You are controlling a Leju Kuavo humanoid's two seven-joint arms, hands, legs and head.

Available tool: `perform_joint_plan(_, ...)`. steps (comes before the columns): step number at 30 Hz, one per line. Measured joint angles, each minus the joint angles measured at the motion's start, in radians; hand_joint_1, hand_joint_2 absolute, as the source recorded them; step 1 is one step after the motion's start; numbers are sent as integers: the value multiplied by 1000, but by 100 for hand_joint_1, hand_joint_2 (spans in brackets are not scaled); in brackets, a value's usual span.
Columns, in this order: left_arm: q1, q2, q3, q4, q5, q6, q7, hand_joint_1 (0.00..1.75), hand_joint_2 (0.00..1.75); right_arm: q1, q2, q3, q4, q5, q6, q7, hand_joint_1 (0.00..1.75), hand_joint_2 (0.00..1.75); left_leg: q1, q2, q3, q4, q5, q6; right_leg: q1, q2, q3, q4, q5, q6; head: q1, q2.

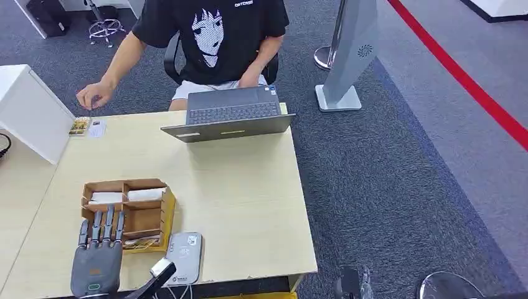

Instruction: Pass the card to the sensor for recognition and then transmit it.

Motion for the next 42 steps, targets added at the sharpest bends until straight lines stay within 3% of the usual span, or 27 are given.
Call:
perform_joint_plan(9,-4,38,-33,14,0,0,0,0,175,-1,0,6,9,0,5,0,0,175,0,0,0,0,0,0,0,0,0,0,0,0,0,0)
perform_joint_plan(13,-12,39,-42,14,0,-8,-21,0,175,-1,0,6,10,0,12,0,0,175,0,0,0,0,0,0,0,0,0,0,0,0,0,0)
perform_joint_plan(31,-25,41,-157,-39,0,-17,-19,0,175,-3,0,6,16,-10,15,0,0,175,0,0,0,0,0,0,0,0,0,0,0,0,0,0)
perform_joint_plan(42,-23,40,-166,-39,0,-18,-31,0,175,-5,0,5,18,-10,15,0,0,175,0,0,0,0,0,0,0,0,0,0,0,0,0,0)
